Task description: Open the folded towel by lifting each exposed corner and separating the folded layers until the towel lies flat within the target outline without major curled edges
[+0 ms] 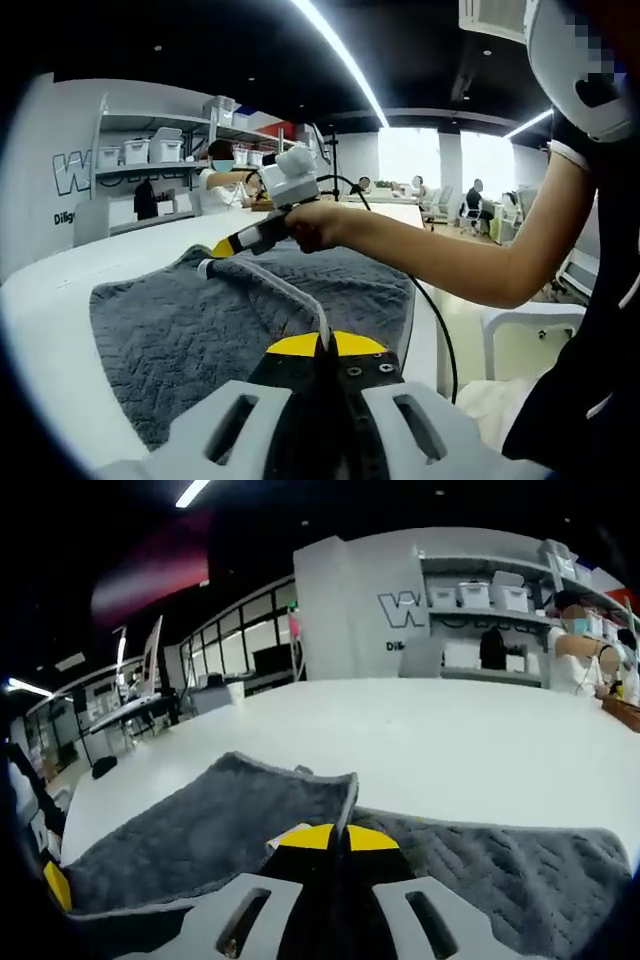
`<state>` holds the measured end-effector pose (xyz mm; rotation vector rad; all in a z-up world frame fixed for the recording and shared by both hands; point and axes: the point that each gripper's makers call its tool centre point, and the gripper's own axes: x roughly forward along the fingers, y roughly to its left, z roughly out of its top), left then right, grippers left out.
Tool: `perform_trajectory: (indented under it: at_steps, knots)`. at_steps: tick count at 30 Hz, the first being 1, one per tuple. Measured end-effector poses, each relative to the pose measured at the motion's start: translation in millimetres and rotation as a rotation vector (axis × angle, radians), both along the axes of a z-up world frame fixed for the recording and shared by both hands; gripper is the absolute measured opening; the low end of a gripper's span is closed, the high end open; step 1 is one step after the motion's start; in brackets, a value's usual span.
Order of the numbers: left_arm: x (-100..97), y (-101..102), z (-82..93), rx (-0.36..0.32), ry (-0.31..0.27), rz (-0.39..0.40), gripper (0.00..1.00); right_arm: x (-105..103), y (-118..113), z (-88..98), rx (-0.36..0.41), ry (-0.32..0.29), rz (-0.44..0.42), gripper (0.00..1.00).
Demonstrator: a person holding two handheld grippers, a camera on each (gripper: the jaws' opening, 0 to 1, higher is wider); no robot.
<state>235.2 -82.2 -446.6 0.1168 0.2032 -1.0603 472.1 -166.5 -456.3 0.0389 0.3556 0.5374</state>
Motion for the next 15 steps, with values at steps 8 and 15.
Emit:
perform_trajectory:
  at_steps: [8,15]
  knots:
    - [0.2,0,-1.1,-0.015,0.022,0.036,0.02,2,6,25.6,0.058,-0.089,-0.003,0.00]
    - [6.3,6,0.7,-0.016,0.010,0.081,0.02,1,22,36.4,0.095,-0.114,0.030,0.00]
